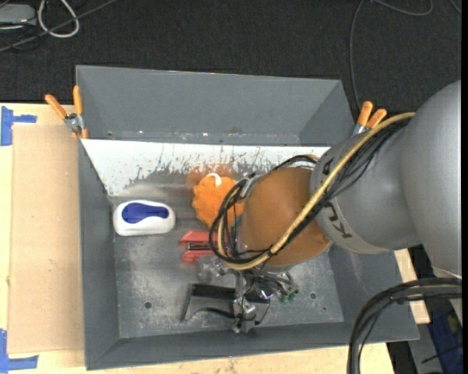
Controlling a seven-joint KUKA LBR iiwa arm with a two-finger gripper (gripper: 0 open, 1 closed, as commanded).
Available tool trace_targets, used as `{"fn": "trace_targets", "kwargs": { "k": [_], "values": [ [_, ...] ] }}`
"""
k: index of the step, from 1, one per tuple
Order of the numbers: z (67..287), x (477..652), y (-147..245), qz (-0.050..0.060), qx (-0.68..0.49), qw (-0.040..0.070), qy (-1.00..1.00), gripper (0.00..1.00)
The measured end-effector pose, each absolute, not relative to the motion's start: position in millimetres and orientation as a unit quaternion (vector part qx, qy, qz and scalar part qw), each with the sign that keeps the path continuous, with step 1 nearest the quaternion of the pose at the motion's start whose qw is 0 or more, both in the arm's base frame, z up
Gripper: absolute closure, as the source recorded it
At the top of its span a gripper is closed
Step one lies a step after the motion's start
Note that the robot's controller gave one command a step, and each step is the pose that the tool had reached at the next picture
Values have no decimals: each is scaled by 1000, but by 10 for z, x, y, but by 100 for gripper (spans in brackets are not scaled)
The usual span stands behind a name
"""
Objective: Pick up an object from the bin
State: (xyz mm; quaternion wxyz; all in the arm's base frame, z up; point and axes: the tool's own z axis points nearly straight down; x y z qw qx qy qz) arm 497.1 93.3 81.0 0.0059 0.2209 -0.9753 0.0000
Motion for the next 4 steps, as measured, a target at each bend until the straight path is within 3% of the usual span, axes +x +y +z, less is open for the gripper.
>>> {"fn": "trace_targets", "kwargs": {
  "k": [1,2,3,4],
  "values": [
    [782,5081,917,0,143,6,-990,0],
    [771,5118,970,0,157,6,-988,0],
    [738,5183,945,-1,271,7,-963,0],
    [720,5264,953,-1,211,10,-977,0]
  ]
}}
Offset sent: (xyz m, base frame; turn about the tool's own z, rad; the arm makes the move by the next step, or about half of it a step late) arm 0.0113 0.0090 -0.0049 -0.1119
